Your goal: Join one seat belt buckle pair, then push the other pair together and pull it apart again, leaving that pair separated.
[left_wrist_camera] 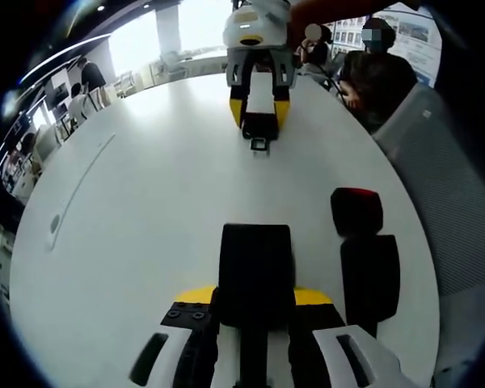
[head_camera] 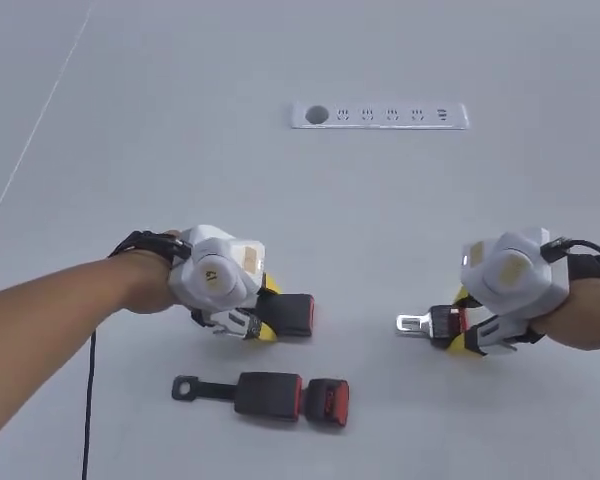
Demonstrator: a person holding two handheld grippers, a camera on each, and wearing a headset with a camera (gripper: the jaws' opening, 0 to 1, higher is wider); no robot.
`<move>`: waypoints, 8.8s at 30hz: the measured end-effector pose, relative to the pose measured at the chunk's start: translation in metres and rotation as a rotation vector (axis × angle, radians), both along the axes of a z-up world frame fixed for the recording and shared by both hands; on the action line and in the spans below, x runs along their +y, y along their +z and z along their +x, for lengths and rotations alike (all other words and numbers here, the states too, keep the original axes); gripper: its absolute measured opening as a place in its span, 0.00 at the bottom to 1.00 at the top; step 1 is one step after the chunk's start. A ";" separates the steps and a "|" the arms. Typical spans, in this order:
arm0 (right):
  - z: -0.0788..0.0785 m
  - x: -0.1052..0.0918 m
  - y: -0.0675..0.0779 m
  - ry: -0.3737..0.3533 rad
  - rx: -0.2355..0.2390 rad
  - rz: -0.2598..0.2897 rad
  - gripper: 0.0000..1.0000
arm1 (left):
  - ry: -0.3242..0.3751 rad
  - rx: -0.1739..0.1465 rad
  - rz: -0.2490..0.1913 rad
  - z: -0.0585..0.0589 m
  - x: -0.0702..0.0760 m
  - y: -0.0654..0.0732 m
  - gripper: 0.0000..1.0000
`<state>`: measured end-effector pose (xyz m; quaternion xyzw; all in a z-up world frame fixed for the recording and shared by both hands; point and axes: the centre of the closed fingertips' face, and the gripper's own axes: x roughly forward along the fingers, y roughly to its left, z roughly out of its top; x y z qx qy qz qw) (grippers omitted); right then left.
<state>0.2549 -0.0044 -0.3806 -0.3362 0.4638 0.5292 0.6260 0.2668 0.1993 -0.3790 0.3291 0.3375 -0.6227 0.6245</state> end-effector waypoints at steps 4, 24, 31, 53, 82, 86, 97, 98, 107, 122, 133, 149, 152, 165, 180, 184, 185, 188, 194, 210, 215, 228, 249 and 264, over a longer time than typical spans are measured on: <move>0.002 0.014 0.000 0.009 -0.014 0.030 0.36 | -0.003 0.002 0.003 0.000 0.001 -0.001 0.34; 0.008 0.069 0.002 0.032 -0.037 0.113 0.36 | 0.010 0.010 0.008 0.001 0.000 0.000 0.34; 0.009 0.085 0.002 0.025 -0.041 0.137 0.36 | 0.013 0.011 0.009 0.001 -0.001 0.000 0.34; 0.010 0.120 0.002 0.016 -0.045 0.197 0.35 | 0.012 0.005 0.019 0.001 -0.002 -0.001 0.34; 0.014 0.144 0.000 0.024 -0.065 0.188 0.33 | -0.012 0.011 0.062 0.001 -0.002 -0.003 0.34; 0.013 0.146 0.000 0.022 -0.076 0.177 0.33 | -0.013 0.009 0.065 0.001 -0.002 -0.003 0.34; 0.014 0.148 0.001 0.031 -0.085 0.177 0.33 | -0.013 0.010 0.066 0.001 -0.002 -0.003 0.35; 0.013 0.148 0.001 0.032 -0.086 0.177 0.33 | -0.013 0.010 0.066 0.001 -0.002 -0.003 0.35; 0.013 0.149 0.001 0.039 -0.094 0.173 0.34 | -0.011 0.013 0.069 0.000 -0.002 -0.002 0.35; 0.014 0.149 0.001 0.074 -0.102 0.194 0.35 | -0.014 0.018 0.063 0.000 -0.001 -0.001 0.36; 0.013 0.137 0.001 0.073 -0.102 0.202 0.35 | -0.012 0.019 0.064 0.002 -0.001 -0.002 0.36; 0.011 0.101 0.002 0.058 -0.096 0.228 0.36 | -0.006 0.023 0.061 0.001 -0.002 -0.001 0.36; 0.010 0.092 0.002 0.053 -0.096 0.228 0.36 | -0.006 0.022 0.062 0.001 -0.002 -0.001 0.36; 0.005 0.055 0.003 0.022 -0.103 0.228 0.36 | -0.004 0.021 0.067 0.000 -0.002 0.000 0.36; 0.001 0.023 0.002 -0.007 -0.096 0.215 0.37 | -0.002 0.021 0.063 0.000 -0.001 0.000 0.36; 0.001 0.019 0.002 -0.012 -0.093 0.210 0.37 | 0.001 0.021 0.063 0.000 -0.001 -0.001 0.36; 0.000 0.017 0.002 -0.015 -0.092 0.211 0.37 | 0.002 0.021 0.063 0.000 -0.002 0.000 0.36; -0.001 0.013 0.002 -0.020 -0.089 0.215 0.38 | 0.011 0.021 0.064 0.000 -0.002 0.000 0.36; -0.002 0.008 0.002 -0.033 -0.089 0.213 0.38 | 0.021 0.019 0.058 0.000 -0.002 -0.001 0.36; 0.010 0.003 0.028 -0.380 -0.180 0.354 0.78 | 0.208 -0.023 0.009 0.007 -0.011 0.014 0.84; 0.013 -0.007 0.044 -0.484 -0.276 0.388 0.81 | 0.343 -0.042 -0.042 0.009 -0.004 0.028 0.87; 0.003 -0.015 0.079 -0.690 -0.398 0.458 0.90 | 0.775 -0.073 -0.207 0.005 0.039 0.070 0.89; -0.060 -0.017 0.106 -0.792 -0.457 0.497 0.96 | 1.050 -0.118 -0.403 -0.055 0.092 0.120 1.00; -0.100 -0.017 0.111 -0.817 -0.481 0.501 0.97 | 1.175 -0.132 -0.442 -0.104 0.136 0.123 1.00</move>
